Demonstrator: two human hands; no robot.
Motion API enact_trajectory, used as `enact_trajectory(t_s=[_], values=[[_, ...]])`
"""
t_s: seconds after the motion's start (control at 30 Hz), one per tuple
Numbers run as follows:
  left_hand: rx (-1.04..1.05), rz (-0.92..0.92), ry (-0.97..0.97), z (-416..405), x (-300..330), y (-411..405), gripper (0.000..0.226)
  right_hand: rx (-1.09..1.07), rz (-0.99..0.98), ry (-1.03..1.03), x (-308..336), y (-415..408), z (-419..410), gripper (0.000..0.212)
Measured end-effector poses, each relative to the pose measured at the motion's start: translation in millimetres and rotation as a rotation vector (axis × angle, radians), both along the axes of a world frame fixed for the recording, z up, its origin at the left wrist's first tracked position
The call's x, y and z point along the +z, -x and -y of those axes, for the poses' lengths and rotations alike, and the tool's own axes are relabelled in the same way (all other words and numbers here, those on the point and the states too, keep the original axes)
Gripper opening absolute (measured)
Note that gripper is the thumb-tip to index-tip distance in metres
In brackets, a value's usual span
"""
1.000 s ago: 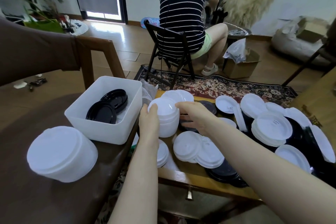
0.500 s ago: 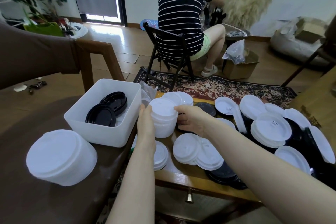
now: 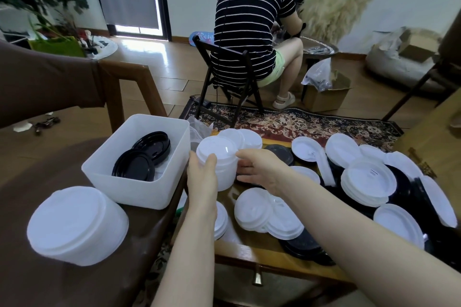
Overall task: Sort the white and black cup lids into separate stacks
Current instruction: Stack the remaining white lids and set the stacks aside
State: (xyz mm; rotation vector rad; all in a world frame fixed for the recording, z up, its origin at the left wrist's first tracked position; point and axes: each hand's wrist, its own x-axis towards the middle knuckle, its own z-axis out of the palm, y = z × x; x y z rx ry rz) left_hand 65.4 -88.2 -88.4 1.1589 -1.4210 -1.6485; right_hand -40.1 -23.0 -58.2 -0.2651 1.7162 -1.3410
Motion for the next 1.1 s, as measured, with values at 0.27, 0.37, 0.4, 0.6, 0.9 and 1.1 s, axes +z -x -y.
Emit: enact_trajectory(t_s=[0.27, 0.37, 0.4, 0.6, 0.9, 1.1], values=[[0.054, -0.044, -0.020, -3, 7, -5, 0.036, 0.035, -0.075, -0.025, 5, 7, -5, 0.037], [0.076, 0.057, 0.121, -15, 13, -10, 0.049, 0.014, -0.353, -0.040, 8, 23, -9, 0.031], [0.092, 0.083, 0.209, -24, 19, -12, 0.053, 0.003, -0.460, -0.040, 9, 30, -10, 0.029], [-0.106, -0.006, 0.390, -52, 41, 11, 0.038, 0.112, -0.804, -0.019, 9, 68, -2, 0.027], [-0.278, 0.077, 0.196, -29, 25, 34, 0.031, 0.346, -0.975, -0.241, -8, 91, 56, 0.051], [-0.344, 0.107, 0.111, -29, 19, 30, 0.029, 0.395, -0.920, -0.321, -12, 93, 73, 0.046]])
